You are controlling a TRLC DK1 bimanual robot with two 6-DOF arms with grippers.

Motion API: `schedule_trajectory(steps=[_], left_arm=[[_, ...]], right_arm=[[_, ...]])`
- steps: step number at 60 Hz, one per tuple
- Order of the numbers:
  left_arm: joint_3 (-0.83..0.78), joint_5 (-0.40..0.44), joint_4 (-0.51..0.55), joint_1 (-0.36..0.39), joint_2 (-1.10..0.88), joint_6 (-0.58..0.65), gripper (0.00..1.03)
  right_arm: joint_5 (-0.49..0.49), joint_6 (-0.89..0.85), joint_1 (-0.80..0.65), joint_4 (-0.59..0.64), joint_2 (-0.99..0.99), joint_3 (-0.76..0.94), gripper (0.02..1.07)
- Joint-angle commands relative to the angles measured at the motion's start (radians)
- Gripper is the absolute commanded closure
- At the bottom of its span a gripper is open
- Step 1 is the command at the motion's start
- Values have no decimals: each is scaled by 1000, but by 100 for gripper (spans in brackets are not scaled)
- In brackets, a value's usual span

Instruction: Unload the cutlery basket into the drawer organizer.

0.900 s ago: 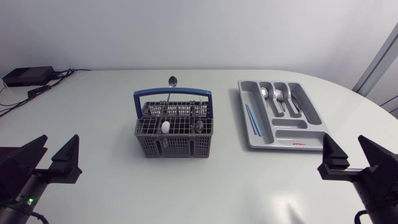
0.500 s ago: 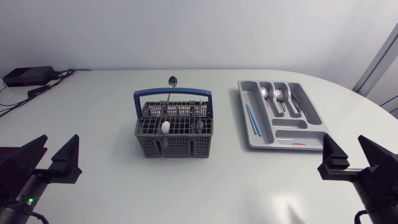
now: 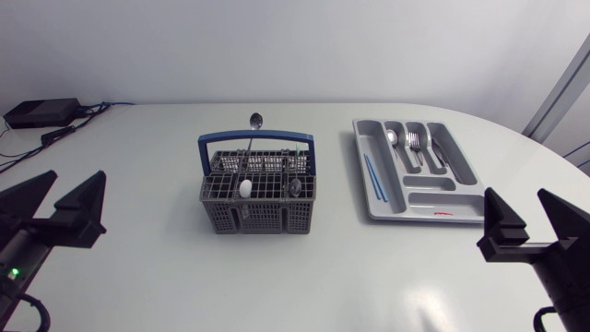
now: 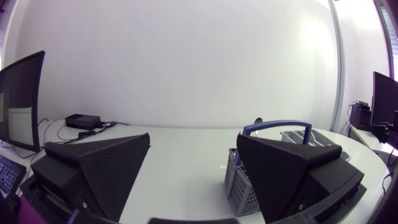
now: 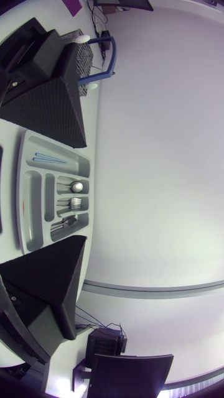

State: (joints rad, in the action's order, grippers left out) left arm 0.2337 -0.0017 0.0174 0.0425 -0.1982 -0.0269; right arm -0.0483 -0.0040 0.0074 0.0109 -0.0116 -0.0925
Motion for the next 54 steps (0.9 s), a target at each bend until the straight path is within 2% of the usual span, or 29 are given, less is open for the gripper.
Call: schedule_trajectory(steps=[1, 6, 16, 22, 27, 33, 41, 48, 54], left_arm=[[115, 0, 36, 31, -136, -19, 6], [188, 0, 76, 65, -227, -22, 6], [351, -55, 194, 192, -418, -22, 6], [480, -142, 316, 267, -567, 4, 6], [573, -182, 398, 321, -676, 47, 6], [676, -179, 492, 356, -816, 154, 6], [779, -165, 567, 398, -960, 160, 6], [883, -21, 658, 389, -1072, 162, 6], [926, -14, 673, 398, -1116, 165, 8]], right_arm=[[-5, -5, 14, 4, -48, -64, 7], [-5, -4, 17, 1, -126, -105, 7], [-9, 2, 46, 23, -274, -193, 7], [-19, 2, 68, 50, -366, -242, 7], [-24, 2, 83, 101, -445, -291, 7], [-24, -2, 86, 178, -524, -351, 7], [-10, -34, 103, 268, -622, -414, 7], [56, -54, 105, 305, -660, -434, 7], [128, -106, 95, 345, -685, -451, 7]])
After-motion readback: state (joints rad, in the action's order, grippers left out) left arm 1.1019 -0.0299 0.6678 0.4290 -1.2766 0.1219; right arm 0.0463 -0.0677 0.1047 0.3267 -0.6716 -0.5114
